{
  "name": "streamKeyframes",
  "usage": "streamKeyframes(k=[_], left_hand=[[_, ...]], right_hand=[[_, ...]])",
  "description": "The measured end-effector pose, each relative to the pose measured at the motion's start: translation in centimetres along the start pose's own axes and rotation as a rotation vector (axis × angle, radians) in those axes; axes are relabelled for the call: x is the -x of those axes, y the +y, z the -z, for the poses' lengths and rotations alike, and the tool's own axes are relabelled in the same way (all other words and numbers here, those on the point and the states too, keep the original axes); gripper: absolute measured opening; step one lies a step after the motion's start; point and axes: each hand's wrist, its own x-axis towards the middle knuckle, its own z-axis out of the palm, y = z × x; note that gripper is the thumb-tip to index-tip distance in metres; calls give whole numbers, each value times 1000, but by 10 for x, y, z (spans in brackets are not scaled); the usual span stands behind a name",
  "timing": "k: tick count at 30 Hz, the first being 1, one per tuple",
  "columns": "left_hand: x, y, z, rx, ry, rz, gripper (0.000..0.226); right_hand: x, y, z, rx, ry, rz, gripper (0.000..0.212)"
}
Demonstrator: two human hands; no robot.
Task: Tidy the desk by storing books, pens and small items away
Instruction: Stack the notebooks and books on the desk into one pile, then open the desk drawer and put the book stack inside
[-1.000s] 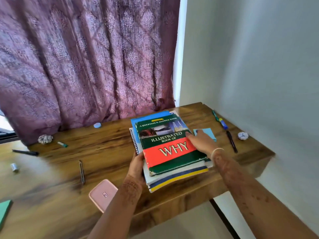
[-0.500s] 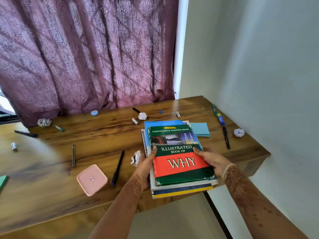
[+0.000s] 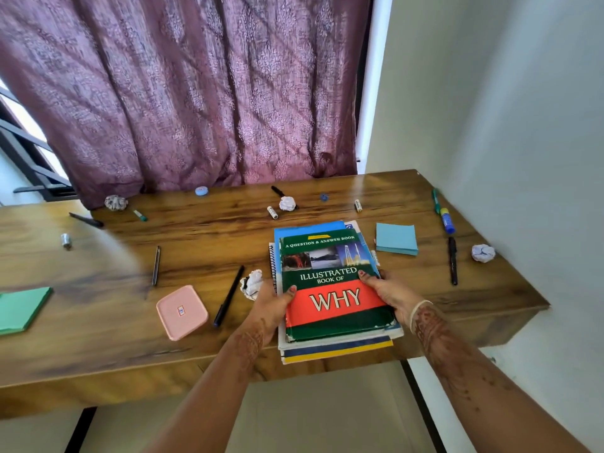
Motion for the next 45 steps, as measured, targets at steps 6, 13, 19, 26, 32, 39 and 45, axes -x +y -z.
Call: streamKeyframes(k=[6,13,19,26,32,39,45], left_hand=[[3,12,-1,-106,-13,-53,30],[-7,14,-5,-367,10,-54,34],[7,13,-26,-1086,95,-224,71],[57,-26,-60,-1180,105,-866,35],[87,-89,-68,-1216,-63,-1143,19],[83,-110,-41,-1506,-165,-1000,45],[88,-112,-27,-1608,-158,-954,56]], right_hand=[[-22,-2,-5,61,33,32,44],[-35,3,-5,274,215,137,61],[-9,9,11,468,449,327,25],[32,80,28,430,735,533,15],[26,152,25,-268,862,89,16],[-19,170,1,-695,374,-340,25],[-38,174,-25,-897,327,-327,37]])
